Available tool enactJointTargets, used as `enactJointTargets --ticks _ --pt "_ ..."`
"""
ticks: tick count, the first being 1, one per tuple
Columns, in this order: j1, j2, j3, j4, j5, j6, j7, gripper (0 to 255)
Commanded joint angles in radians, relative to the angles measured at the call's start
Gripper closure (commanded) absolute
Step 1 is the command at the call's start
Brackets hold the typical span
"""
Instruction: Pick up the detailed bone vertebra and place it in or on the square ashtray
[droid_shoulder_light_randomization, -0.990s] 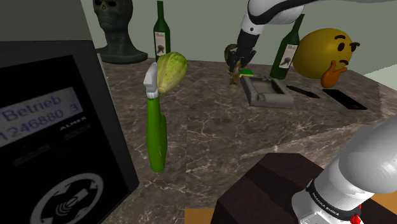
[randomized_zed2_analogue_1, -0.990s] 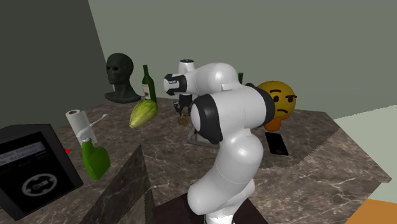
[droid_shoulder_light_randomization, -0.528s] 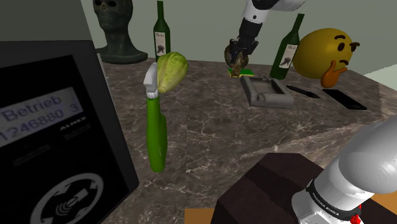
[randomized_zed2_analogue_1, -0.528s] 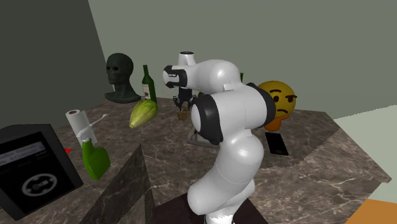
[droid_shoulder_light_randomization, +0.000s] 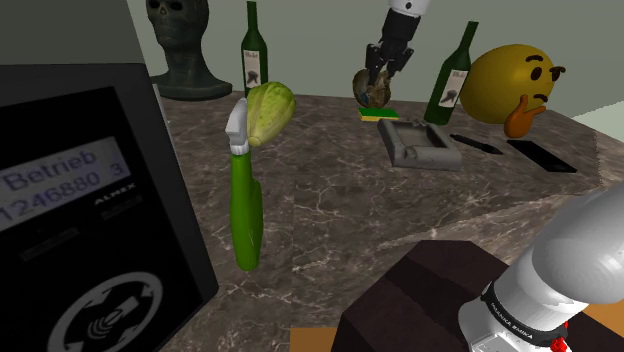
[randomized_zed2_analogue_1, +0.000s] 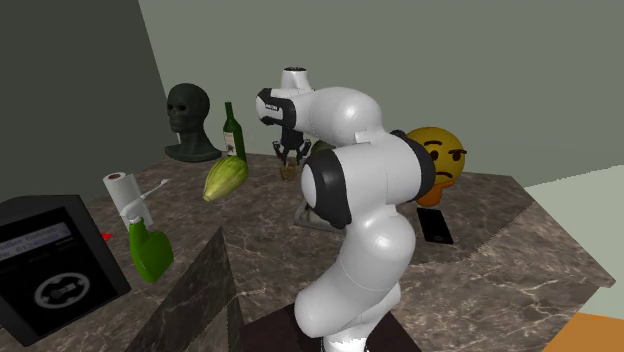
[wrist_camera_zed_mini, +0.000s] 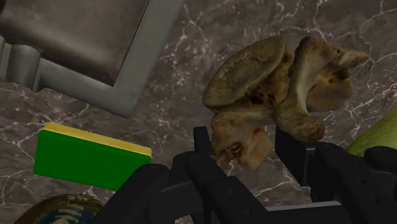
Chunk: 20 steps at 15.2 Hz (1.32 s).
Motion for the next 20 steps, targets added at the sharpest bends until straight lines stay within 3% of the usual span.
enactJointTargets --ticks 1,11,20 --pt "-0.011 -0.033 -0.019 -0.022 -0.002 -0.012 -0.029 255" --pt "-0.09 -0.196 -0.162 -0.127 -0.042 -0.073 -0.23 255" --pt "-0.094 -0.205 -0.168 -0.255 -0.046 0.046 -0.235 255"
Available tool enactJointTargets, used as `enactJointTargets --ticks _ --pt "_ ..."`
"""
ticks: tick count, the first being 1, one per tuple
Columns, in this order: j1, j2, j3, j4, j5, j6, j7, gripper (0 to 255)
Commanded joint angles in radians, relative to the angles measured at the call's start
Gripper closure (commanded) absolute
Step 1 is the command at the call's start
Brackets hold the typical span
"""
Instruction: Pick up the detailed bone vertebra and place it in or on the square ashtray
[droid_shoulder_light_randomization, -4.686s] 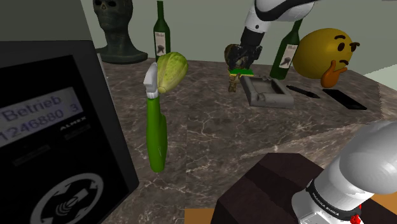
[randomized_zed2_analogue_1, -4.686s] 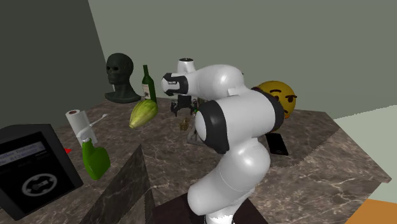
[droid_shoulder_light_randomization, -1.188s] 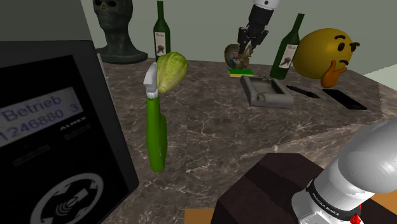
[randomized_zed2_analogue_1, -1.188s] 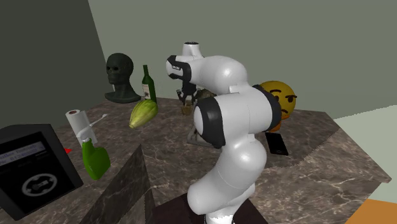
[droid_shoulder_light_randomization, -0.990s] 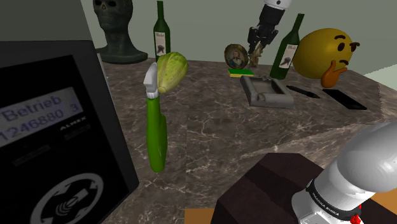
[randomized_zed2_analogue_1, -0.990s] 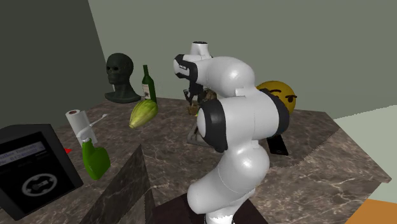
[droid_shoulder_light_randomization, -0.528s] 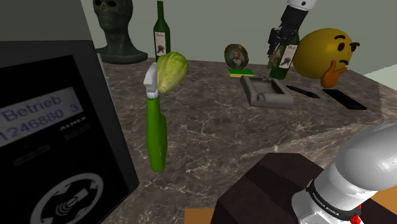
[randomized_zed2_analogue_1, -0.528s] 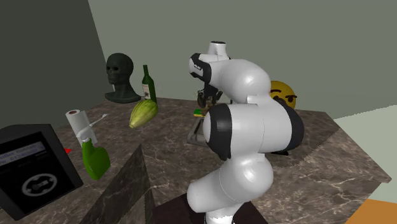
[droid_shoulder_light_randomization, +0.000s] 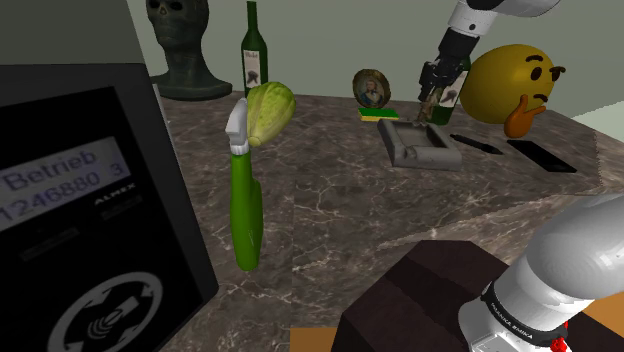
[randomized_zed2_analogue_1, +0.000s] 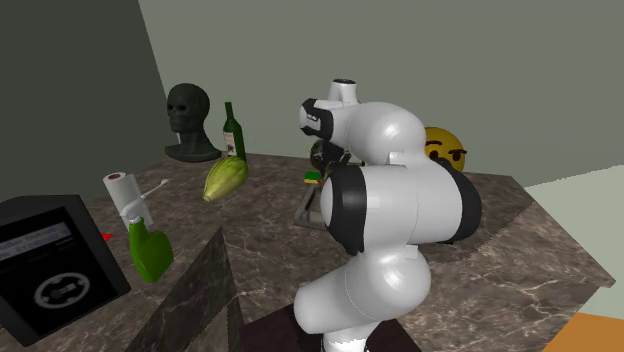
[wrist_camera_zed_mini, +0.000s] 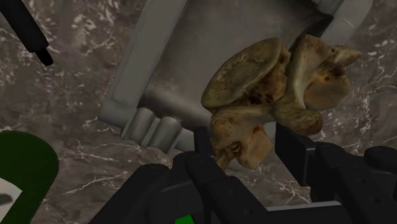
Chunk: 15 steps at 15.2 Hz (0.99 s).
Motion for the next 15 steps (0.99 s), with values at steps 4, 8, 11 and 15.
enactJointTargets --ticks 4,8,11,15 --pt "-0.001 0.001 -0.003 -0.067 -0.001 0.068 -0.002 255" --pt "-0.002 0.004 -0.006 -0.101 -0.002 0.105 -0.005 255" --pt "-0.002 0.004 -0.006 -0.101 -0.002 0.105 -0.005 255" --pt "-0.002 0.004 -0.006 -0.101 -0.002 0.105 -0.005 0"
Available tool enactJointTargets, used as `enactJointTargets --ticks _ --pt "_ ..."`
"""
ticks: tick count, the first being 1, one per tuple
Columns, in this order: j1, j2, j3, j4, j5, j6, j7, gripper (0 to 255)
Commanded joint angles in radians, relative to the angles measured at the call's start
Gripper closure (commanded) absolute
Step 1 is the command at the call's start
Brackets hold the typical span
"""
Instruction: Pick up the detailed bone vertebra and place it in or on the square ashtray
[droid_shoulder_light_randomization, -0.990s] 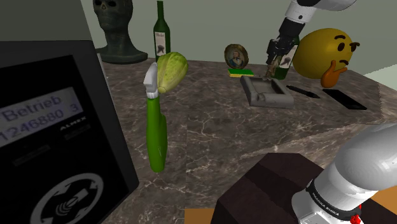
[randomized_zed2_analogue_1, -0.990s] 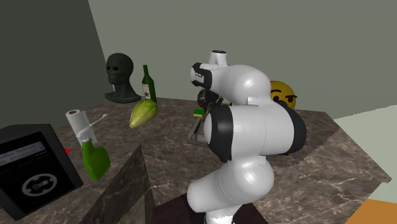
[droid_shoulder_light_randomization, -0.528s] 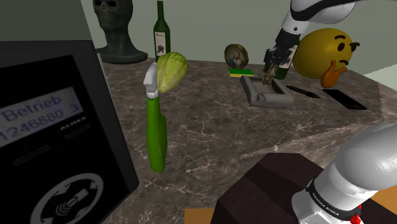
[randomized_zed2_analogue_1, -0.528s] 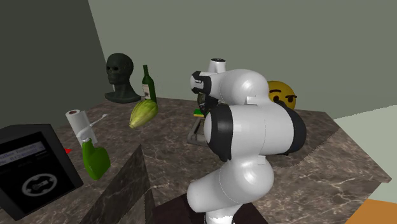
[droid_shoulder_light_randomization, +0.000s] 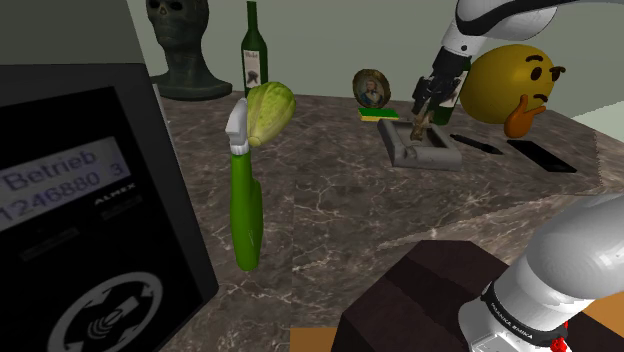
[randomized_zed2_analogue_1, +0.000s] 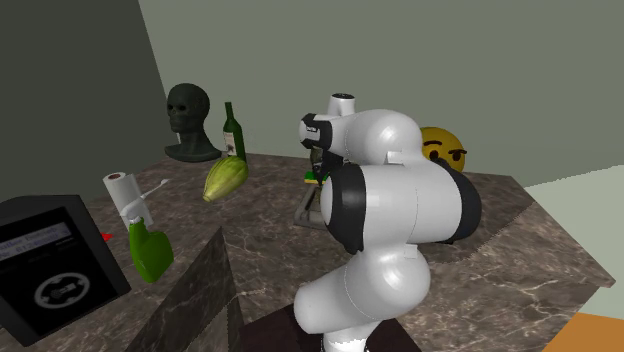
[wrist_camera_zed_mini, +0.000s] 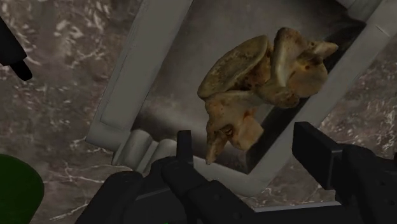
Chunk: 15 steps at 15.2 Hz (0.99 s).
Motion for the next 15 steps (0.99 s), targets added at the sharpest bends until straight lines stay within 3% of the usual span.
enactJointTargets --ticks 1,5,9,15 --pt "0.0 0.0 0.0 0.0 0.0 0.0 0.0 0" --pt "0.0 0.0 0.0 0.0 0.0 0.0 0.0 0" --pt "-0.002 -0.03 0.006 0.101 -0.003 -0.131 0.003 0" --pt "-0.002 -0.03 0.006 0.101 -0.003 -0.131 0.003 0"
